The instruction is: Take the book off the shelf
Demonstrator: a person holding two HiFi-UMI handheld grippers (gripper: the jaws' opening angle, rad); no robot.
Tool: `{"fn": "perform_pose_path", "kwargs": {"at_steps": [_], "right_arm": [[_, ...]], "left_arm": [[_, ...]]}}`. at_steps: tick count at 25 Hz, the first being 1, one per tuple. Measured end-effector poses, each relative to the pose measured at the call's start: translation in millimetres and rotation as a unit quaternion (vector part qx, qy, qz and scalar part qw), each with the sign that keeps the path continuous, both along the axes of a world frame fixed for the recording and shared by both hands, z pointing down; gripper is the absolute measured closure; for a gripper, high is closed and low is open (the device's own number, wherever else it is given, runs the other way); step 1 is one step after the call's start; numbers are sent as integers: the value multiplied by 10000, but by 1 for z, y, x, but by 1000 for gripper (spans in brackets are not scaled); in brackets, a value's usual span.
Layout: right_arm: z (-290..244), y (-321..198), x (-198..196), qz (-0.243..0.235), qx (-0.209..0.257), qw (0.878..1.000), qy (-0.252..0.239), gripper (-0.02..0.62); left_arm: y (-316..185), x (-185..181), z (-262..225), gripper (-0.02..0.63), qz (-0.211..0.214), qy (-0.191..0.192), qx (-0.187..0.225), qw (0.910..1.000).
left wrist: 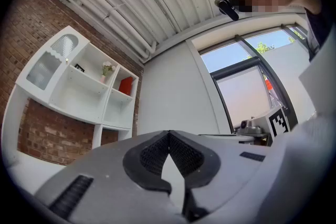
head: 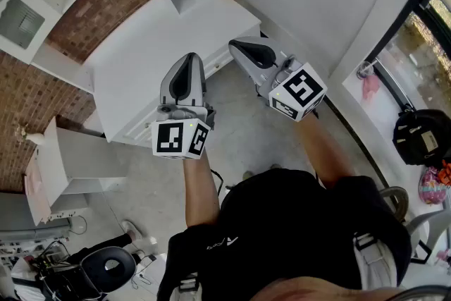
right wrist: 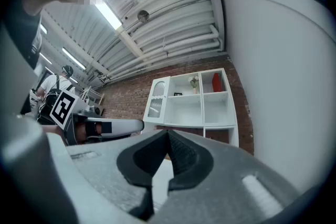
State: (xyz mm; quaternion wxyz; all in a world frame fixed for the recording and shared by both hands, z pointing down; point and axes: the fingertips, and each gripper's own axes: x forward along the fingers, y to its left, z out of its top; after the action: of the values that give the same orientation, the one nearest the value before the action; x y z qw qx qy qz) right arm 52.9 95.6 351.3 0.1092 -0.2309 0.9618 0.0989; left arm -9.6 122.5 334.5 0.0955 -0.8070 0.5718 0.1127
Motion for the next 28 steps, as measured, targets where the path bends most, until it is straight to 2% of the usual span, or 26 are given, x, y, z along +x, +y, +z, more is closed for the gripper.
{"fn": "perform_pose_path", "kwargs": {"at_steps": [8, 16, 21, 28], "right_arm": [[-2, -4, 9, -11, -4, 10000, 16, 595], [1, -17, 34, -222, -305, 9990, -242, 595], [-17, -32, 49, -359, -81, 9990, -234, 595], [-51, -77, 48, -418, 91, 9986, -312, 595]], "left_arm": [[-4, 12, -1, 607, 39, -49, -27, 10000], [-17, 28, 0, 607, -28, -23, -66, 10000], [-31, 31, -7, 607, -141, -68, -10, 9999], [-65, 9, -27, 607, -520, 36, 121, 9986]]}}
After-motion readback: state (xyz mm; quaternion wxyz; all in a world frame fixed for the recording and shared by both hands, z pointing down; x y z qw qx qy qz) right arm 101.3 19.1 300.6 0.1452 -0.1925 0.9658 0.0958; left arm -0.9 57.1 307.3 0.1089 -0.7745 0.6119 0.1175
